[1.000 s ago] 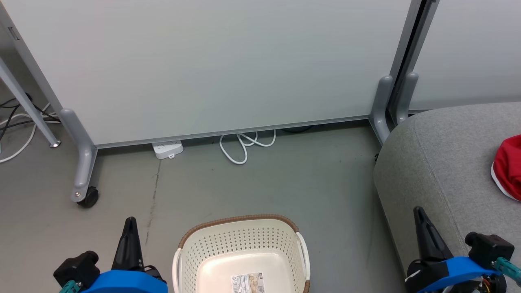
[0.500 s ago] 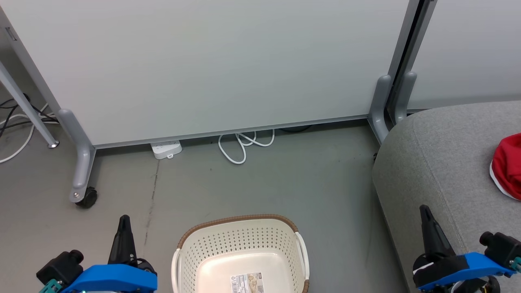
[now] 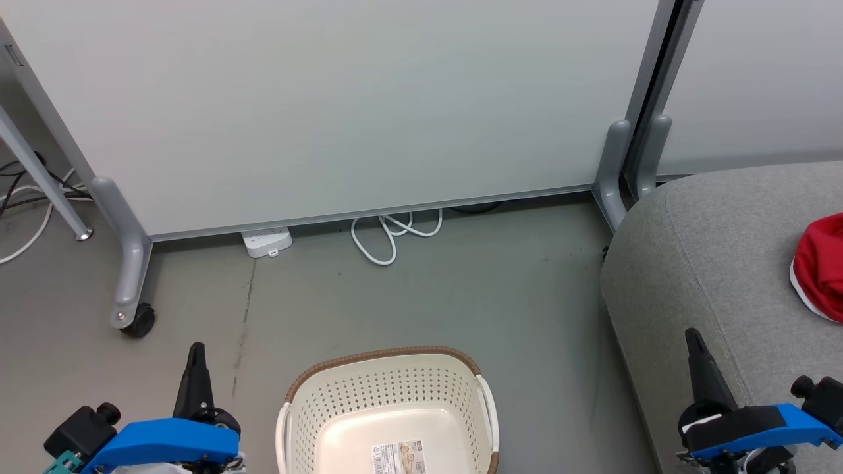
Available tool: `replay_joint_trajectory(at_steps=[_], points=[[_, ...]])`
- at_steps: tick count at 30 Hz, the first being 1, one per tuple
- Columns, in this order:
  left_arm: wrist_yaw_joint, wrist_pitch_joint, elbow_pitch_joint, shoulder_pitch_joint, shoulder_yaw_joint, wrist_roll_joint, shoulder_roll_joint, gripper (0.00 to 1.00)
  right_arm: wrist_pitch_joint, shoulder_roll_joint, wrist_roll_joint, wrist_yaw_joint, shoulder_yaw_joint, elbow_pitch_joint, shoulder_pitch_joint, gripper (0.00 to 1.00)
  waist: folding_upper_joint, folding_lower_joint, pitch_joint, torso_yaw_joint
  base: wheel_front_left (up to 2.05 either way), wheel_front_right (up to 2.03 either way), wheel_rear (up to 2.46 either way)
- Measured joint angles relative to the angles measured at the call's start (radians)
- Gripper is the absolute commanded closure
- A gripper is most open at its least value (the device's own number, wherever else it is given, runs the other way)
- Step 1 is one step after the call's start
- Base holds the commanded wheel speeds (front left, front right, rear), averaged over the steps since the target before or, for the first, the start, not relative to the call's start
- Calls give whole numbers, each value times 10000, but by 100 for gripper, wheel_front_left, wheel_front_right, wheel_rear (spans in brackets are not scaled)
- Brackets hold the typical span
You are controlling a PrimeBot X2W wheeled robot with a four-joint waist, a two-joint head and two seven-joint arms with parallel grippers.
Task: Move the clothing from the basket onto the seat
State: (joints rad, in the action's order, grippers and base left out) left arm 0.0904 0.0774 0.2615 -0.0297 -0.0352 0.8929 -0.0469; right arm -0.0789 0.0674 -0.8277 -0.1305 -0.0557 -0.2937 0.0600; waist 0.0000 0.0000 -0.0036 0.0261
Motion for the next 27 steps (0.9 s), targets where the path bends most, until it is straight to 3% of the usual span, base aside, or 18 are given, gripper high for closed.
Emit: replay_joint_trajectory(at_steps=[27], points=[[161, -763, -54, -315, -309, 2905, -4, 100, 784, -65, -3172, 0, -240, 199, 174, 100, 0, 0, 22, -85, 0, 0, 0]])
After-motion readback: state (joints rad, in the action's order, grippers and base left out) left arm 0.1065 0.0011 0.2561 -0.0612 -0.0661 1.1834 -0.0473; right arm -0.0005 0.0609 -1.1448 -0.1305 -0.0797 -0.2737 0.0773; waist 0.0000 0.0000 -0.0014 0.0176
